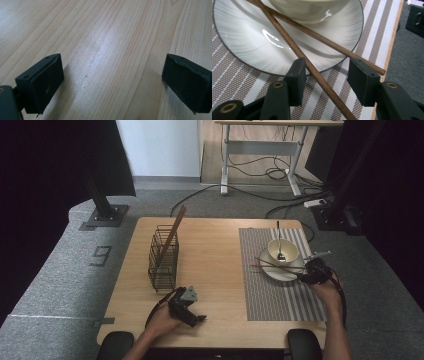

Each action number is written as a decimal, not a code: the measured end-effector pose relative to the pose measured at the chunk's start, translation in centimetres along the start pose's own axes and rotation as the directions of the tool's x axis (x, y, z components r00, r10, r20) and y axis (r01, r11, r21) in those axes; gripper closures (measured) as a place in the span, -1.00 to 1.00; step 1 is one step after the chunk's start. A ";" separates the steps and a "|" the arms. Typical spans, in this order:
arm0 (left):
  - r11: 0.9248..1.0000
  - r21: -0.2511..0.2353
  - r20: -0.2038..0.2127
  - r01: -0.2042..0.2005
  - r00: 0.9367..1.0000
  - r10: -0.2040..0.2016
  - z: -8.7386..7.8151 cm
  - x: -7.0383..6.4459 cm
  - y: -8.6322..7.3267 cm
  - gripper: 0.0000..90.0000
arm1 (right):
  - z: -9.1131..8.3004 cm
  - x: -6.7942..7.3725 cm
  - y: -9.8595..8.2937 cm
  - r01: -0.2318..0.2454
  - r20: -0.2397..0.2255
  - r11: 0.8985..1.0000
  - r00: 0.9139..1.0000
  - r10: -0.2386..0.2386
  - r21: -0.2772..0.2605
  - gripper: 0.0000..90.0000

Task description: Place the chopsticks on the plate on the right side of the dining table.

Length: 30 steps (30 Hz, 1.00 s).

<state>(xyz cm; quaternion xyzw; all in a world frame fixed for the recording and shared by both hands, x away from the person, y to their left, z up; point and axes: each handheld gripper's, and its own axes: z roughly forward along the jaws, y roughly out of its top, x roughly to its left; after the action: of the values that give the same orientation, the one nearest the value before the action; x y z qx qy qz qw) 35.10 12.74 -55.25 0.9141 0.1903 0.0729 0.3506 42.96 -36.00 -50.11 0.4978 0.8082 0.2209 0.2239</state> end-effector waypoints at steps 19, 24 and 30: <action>1.000 0.001 0.001 0.000 1.000 0.000 0.0 0.0 0.0 -0.92 | 0.5 -1.2 -0.2 -0.057 0.107 0.998 0.992 0.059 -0.018 -0.03; 1.000 0.000 0.001 0.000 1.000 0.000 0.0 0.0 0.0 -0.92 | 0.7 -1.4 -0.3 -0.075 0.121 0.997 0.990 0.077 -0.026 -0.04; 1.000 -0.003 0.000 -0.003 1.000 0.003 0.0 0.0 0.0 -0.91 | -0.1 -1.4 -0.7 -0.093 0.097 0.993 0.990 0.100 -0.073 -0.15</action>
<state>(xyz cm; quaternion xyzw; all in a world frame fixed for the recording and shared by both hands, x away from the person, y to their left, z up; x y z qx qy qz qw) 35.07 12.75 -55.26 0.9138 0.1889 0.0735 0.3520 42.95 -37.54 -50.20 0.5388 0.7628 0.2336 0.2705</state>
